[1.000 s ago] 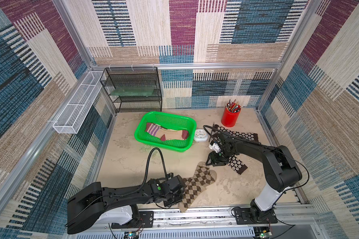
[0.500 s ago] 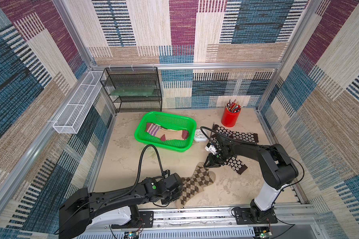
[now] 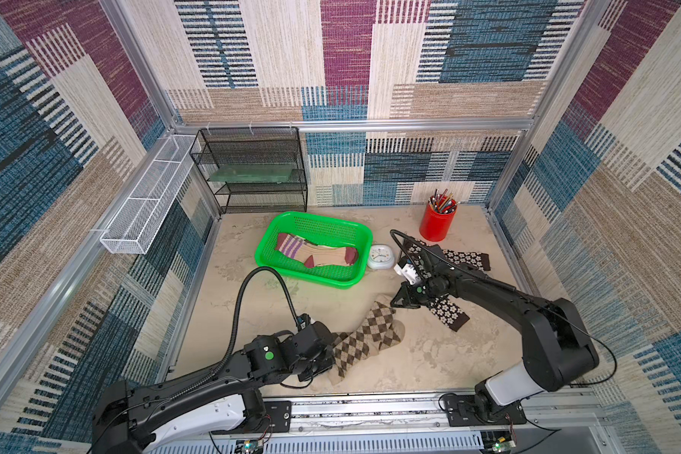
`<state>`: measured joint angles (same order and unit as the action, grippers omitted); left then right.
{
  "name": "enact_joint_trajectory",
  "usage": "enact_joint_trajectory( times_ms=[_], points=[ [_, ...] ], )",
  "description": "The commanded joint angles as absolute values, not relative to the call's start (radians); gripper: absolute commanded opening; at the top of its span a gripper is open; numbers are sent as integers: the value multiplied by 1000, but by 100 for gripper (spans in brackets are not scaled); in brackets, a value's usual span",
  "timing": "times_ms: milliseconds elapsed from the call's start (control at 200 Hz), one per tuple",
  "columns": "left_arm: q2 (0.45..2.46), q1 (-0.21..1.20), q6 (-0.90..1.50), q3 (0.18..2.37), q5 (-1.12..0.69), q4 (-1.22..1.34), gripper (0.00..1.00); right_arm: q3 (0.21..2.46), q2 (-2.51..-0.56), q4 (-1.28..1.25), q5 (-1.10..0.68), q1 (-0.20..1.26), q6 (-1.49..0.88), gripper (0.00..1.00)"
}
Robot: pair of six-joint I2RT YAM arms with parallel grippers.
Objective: Place the socks together as a pair
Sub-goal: Flatten out the sock.
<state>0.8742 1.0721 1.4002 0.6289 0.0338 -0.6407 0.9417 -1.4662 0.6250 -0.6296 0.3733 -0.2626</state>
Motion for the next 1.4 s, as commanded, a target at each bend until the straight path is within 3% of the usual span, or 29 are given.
enact_joint_trajectory(
  times_ms=[0,165,386,686,1162,1217,1392],
  points=[
    [842,1046,1343,658,56,-745,10,911,-1371,696,-609,376,-335,0],
    [809,962,1262,684,28,-832,10,857,-1256,727,-608,410,-428,0],
    [842,793,1094,714,-47,-873,9,859,-1247,786,-587,467,-497,1],
    [1013,746,997,685,-132,-745,9,809,-1315,720,-528,508,-508,1],
    [1226,634,815,730,-164,-696,11,700,-1353,565,-393,522,-485,25],
    [1234,629,805,733,-169,-685,15,691,-1355,562,-385,521,-481,27],
    [1223,620,790,751,-156,-691,48,696,-1343,573,-384,518,-478,32]
  ],
)
